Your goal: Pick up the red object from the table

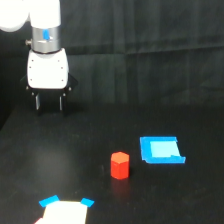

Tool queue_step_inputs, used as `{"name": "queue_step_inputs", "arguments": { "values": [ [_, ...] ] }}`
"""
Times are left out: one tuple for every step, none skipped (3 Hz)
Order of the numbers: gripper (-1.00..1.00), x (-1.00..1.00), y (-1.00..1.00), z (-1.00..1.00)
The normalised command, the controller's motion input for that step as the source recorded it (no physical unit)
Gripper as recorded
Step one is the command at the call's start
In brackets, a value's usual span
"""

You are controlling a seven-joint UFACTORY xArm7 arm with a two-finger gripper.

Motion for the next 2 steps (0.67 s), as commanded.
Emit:
{"name": "queue_step_inputs", "arguments": {
  "values": [
    [1.00, 1.00, -1.00, -0.61],
    [0.86, 1.00, -1.00, -0.42]
  ]
}}
